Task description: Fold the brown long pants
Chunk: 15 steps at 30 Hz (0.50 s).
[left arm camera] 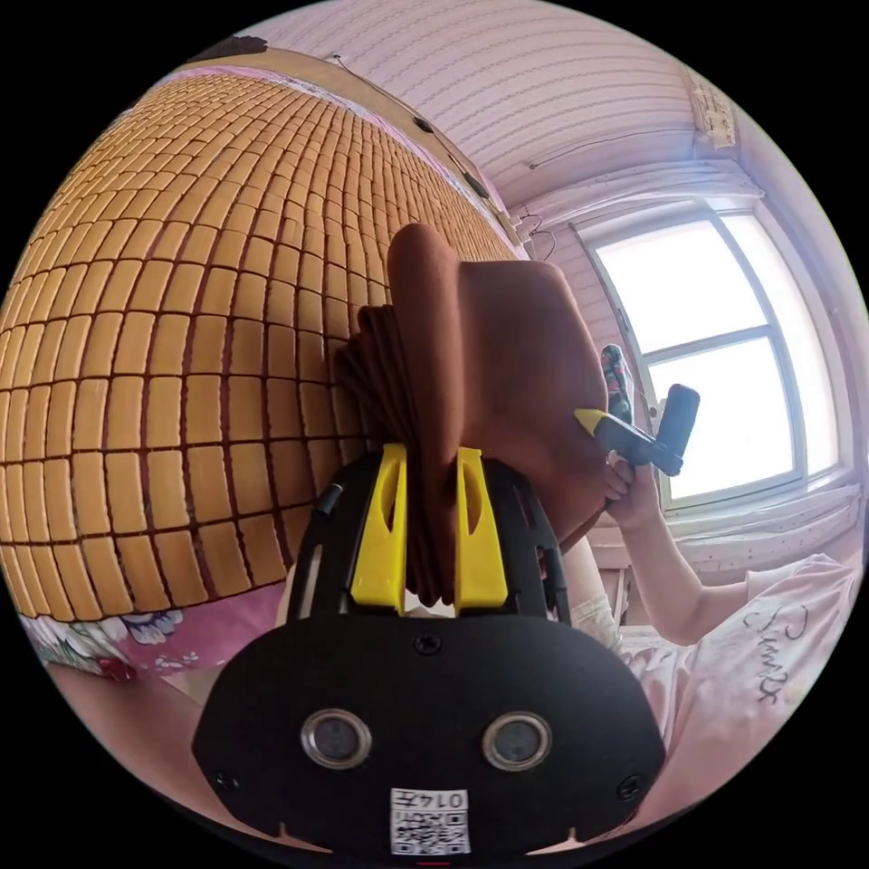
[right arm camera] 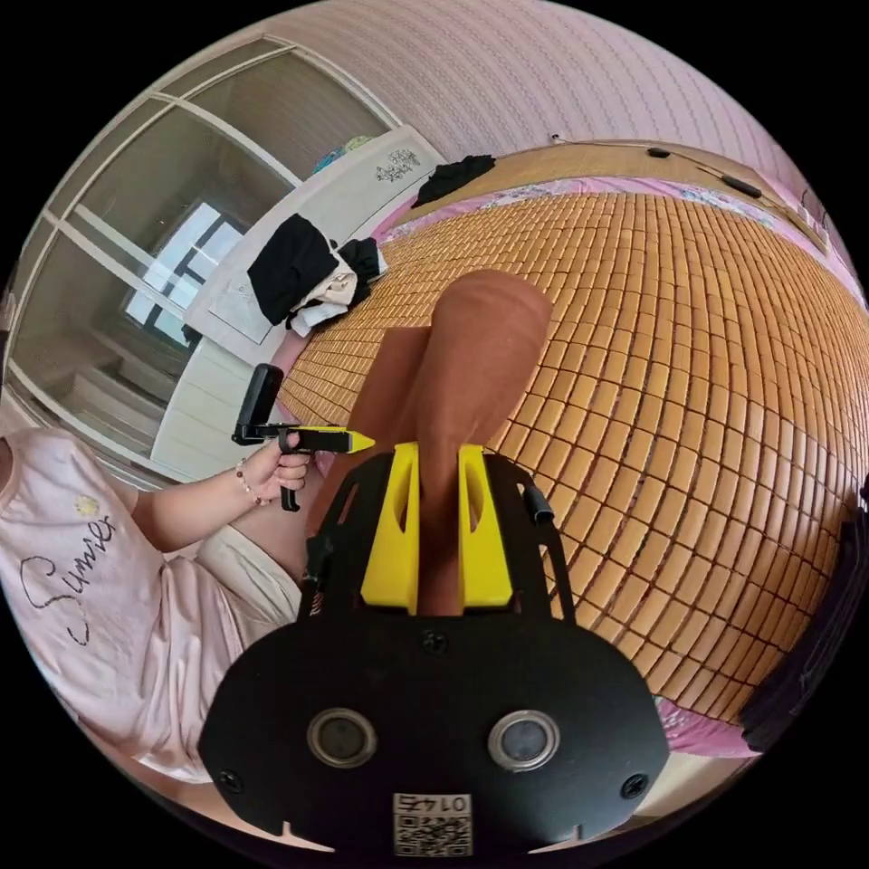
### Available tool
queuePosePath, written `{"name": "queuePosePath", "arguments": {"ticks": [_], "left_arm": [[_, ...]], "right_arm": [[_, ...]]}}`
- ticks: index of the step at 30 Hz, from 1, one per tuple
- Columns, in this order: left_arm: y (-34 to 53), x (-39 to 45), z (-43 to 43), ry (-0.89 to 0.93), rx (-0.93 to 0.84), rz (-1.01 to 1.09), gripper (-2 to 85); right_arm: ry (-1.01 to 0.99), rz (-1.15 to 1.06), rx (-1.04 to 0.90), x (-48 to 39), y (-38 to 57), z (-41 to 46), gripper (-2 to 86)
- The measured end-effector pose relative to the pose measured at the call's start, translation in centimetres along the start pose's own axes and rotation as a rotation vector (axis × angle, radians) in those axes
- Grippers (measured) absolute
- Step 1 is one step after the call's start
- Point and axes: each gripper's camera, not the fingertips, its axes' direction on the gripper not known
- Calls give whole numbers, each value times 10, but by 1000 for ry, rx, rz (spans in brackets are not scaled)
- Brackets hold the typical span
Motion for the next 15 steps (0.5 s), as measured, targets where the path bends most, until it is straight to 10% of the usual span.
{"name": "queuePosePath", "arguments": {"ticks": [15], "left_arm": [[-34, 310, 103, 372, -31, 569, 78]], "right_arm": [[358, 57, 348, -14, 102, -305, 78]]}}
